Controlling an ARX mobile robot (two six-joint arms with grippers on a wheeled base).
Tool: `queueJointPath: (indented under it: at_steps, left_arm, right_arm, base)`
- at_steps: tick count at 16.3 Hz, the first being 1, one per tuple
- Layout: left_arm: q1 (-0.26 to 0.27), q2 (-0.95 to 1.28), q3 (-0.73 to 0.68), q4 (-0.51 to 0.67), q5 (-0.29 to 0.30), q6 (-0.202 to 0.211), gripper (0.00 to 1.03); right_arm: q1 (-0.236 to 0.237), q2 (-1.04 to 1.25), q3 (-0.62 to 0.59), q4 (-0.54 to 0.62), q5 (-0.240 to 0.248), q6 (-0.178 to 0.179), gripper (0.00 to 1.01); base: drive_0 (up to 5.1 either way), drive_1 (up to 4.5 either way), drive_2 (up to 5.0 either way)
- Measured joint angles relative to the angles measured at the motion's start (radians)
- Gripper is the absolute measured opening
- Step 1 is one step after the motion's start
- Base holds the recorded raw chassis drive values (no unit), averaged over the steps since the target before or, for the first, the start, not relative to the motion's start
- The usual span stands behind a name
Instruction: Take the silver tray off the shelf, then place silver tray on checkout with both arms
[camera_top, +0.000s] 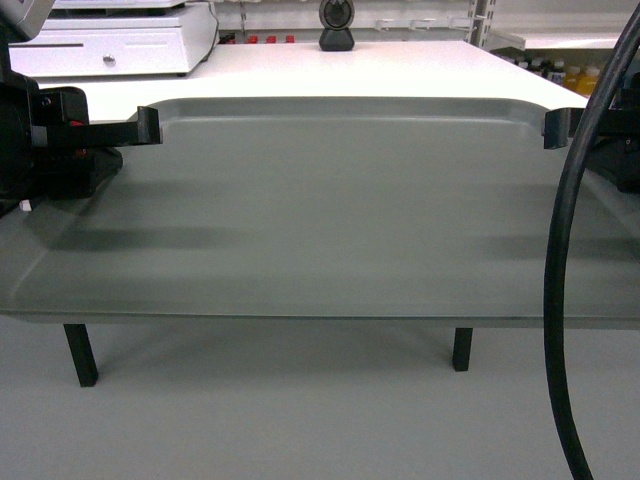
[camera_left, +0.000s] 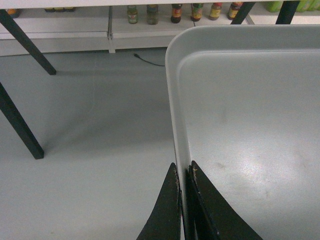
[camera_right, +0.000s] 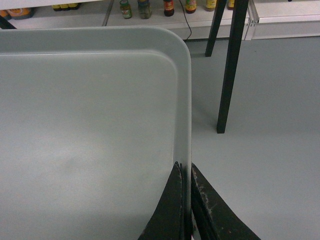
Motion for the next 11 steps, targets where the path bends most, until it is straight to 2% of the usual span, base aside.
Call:
queueJointPath:
  at_steps: [11]
  left_arm:
    - [0.000,0.000,0.000,0.003,0.000,0.000,0.03]
  right_arm:
    - [0.000,0.000,0.000,0.002,0.000,0.000,0.03]
  base:
    - [0.2,4.26,-4.0]
